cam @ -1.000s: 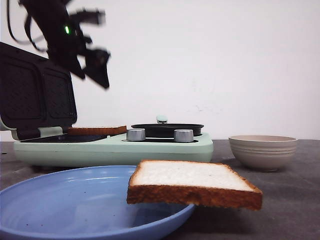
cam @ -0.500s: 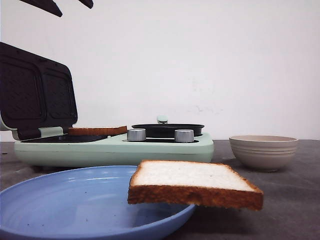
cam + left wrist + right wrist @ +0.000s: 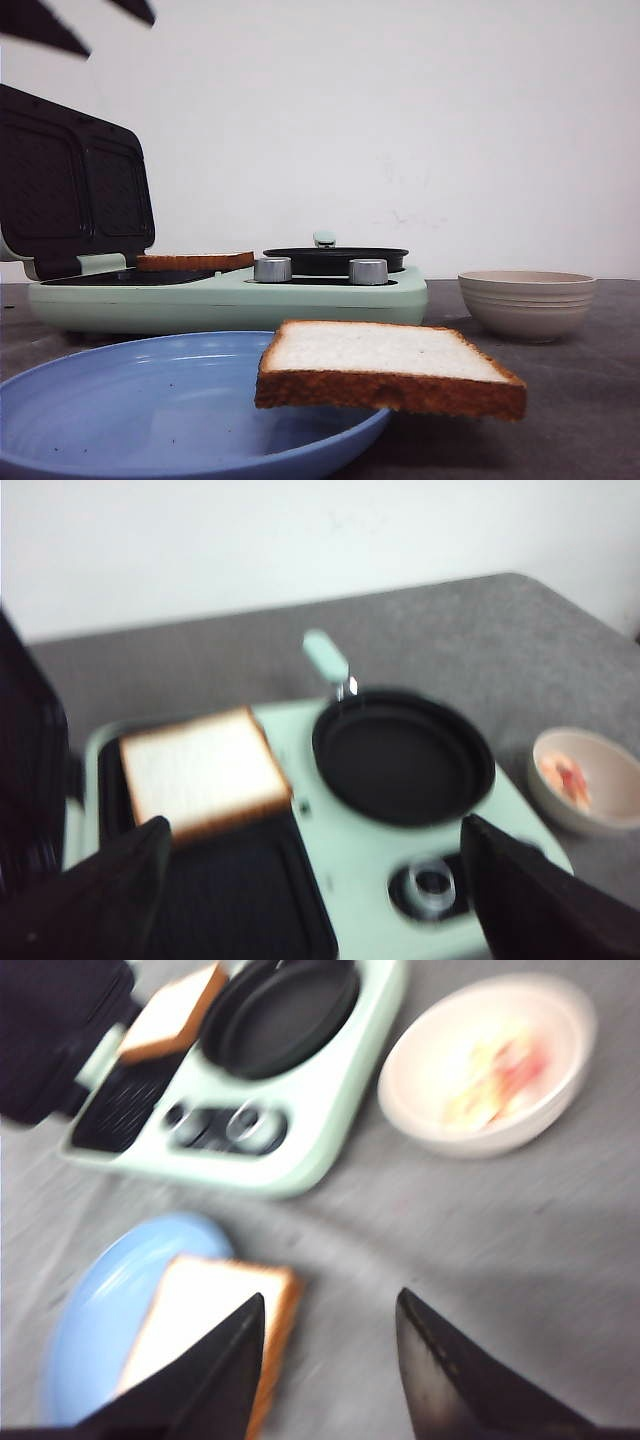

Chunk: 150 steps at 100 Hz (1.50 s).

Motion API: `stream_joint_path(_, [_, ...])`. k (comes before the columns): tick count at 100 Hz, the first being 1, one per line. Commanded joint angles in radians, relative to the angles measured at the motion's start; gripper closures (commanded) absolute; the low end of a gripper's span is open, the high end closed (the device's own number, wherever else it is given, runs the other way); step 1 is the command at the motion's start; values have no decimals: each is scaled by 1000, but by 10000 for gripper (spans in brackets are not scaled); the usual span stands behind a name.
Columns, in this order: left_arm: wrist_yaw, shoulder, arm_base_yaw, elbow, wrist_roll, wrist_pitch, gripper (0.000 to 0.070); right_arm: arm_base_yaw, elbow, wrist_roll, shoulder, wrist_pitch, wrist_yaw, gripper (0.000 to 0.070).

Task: Make breakfast with bread and shrimp
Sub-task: 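Raise the left gripper away from the sandwich maker, then grasp the remaining bread slice edge on the plate with the right gripper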

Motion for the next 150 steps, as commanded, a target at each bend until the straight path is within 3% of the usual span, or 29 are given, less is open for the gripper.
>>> stream_joint_path(1, [-2,-39,-2,-31,-25,10,202,13,16,19,29,-18,-26,445])
stream_joint_path(26, [-69,-187,1,-95,-6,-64,202,72,-20,26,197,-27,-169,424])
stream_joint_path(47, [-84,-269,1,-161,-29,-84,202,124,-125,59,345,112,-269,401])
stream_joint_path(64, [-93,-356,1,-220,-50,-104,202,143,-179,91,441,232,-333,339])
stream_joint_path(102, [-142,-506,1,-285,-64,-215,202,195,-191,135,650,441,-365,339])
stream_joint_path(150, [-148,-526,1,-285,-64,-239,202,351,-191,269,816,695,-373,339])
